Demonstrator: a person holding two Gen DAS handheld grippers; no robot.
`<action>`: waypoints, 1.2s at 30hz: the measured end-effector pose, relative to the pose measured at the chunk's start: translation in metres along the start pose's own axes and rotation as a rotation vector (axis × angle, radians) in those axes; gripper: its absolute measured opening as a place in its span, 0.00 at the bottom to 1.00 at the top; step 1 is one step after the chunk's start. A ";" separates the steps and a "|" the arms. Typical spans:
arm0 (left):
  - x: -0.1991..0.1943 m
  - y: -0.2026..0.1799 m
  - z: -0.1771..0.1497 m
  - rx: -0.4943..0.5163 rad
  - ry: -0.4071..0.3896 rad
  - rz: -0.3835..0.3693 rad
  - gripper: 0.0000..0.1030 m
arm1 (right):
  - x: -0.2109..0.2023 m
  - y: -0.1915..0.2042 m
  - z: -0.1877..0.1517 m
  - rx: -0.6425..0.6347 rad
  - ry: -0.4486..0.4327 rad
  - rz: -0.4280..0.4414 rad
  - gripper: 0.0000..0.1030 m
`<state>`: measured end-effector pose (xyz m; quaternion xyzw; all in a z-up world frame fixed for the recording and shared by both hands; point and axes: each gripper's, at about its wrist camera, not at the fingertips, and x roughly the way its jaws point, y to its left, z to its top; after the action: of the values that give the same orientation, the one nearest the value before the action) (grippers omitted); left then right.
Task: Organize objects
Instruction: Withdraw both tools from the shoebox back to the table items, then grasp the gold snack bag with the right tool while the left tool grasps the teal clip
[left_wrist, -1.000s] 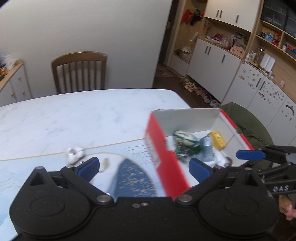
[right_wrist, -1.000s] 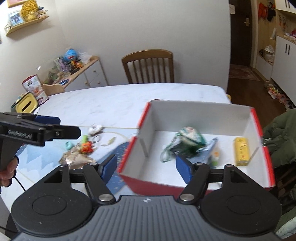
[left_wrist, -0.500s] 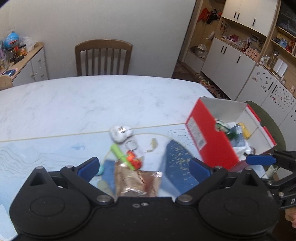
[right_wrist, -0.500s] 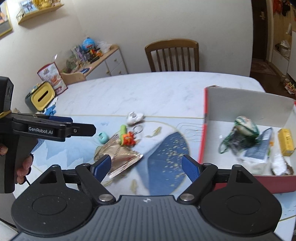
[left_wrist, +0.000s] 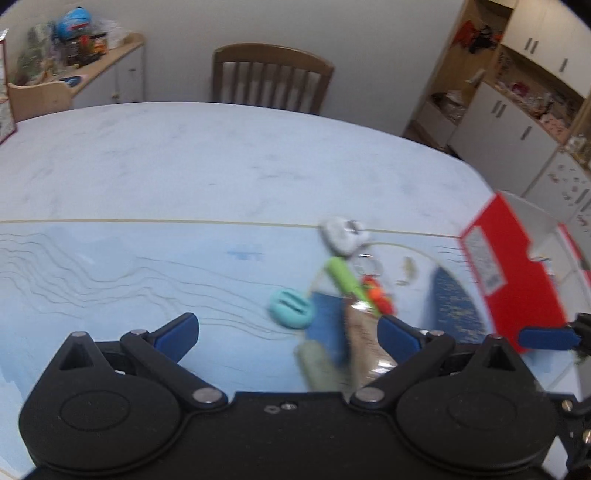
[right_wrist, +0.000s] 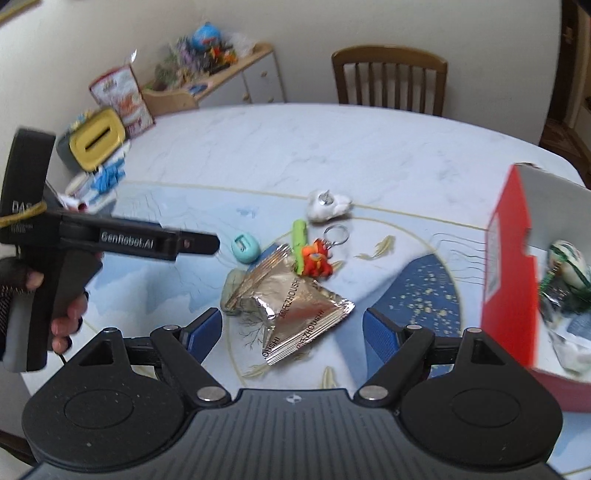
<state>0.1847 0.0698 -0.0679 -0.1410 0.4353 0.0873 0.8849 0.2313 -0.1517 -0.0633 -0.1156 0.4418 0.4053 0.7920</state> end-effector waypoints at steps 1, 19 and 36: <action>0.004 0.004 0.001 0.001 0.002 0.014 0.99 | 0.006 0.002 0.001 -0.008 0.012 -0.006 0.81; 0.056 0.006 -0.005 0.100 0.026 -0.017 0.95 | 0.084 0.016 0.014 -0.159 0.129 -0.011 0.81; 0.071 -0.009 -0.008 0.234 -0.001 -0.036 0.52 | 0.098 0.029 0.016 -0.189 0.105 -0.001 0.59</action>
<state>0.2239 0.0611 -0.1273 -0.0443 0.4393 0.0202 0.8970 0.2466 -0.0714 -0.1266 -0.2111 0.4425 0.4381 0.7535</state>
